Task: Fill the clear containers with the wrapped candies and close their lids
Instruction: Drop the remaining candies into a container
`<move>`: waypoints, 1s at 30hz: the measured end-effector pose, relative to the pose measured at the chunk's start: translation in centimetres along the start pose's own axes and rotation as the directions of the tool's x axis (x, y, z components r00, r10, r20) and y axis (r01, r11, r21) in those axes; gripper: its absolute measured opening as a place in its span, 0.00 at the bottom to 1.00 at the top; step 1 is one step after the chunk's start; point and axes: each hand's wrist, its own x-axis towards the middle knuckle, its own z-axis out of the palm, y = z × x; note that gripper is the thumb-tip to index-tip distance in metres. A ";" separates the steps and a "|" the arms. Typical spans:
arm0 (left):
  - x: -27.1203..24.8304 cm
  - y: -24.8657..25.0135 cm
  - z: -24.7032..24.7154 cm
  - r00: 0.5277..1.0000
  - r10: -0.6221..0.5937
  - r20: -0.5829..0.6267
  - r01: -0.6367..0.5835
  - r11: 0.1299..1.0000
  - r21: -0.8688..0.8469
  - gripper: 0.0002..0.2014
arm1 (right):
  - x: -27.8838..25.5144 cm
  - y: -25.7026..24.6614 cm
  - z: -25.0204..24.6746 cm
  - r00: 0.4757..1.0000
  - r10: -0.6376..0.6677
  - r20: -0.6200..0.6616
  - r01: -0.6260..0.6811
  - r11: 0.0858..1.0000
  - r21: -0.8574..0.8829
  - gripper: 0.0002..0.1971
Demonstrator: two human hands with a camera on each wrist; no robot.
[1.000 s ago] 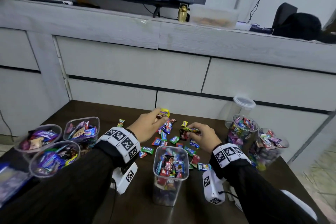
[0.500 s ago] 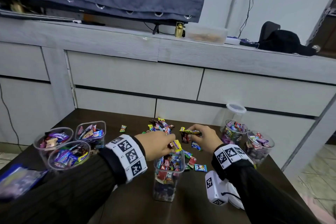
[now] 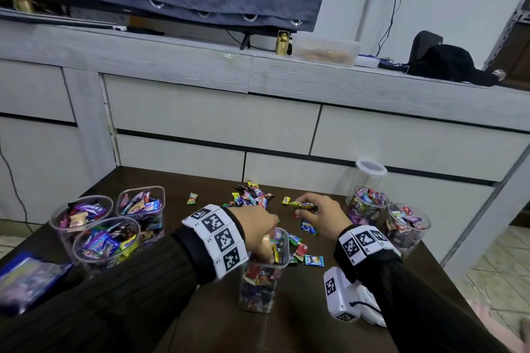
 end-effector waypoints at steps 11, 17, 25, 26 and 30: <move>-0.6 0.7 3.6 0.937 0.055 -0.344 -0.129 0.972 -0.197 0.13 | 0.1 -0.7 -0.2 1.000 -0.012 -0.026 0.014 0.997 0.078 0.08; -1.0 0.4 4.9 0.897 0.069 -0.436 -0.223 0.923 -0.314 0.16 | 0.1 -1.2 -0.3 0.999 -0.025 -0.038 0.029 0.992 0.123 0.08; -2.0 -2.0 6.5 0.835 0.050 -0.548 -0.282 0.894 -0.348 0.31 | -0.4 -2.7 -0.2 0.994 -0.075 -0.080 0.091 0.973 0.213 0.08; -2.1 -2.3 6.7 0.832 0.037 -0.553 -0.279 0.889 -0.362 0.35 | -0.5 -3.1 0.0 0.993 -0.082 -0.086 0.100 0.967 0.234 0.09; -1.8 -3.5 7.8 0.885 -0.048 -0.463 -0.270 0.758 -0.594 0.52 | -1.3 -4.5 1.8 0.982 -0.133 -0.131 0.167 0.939 0.300 0.08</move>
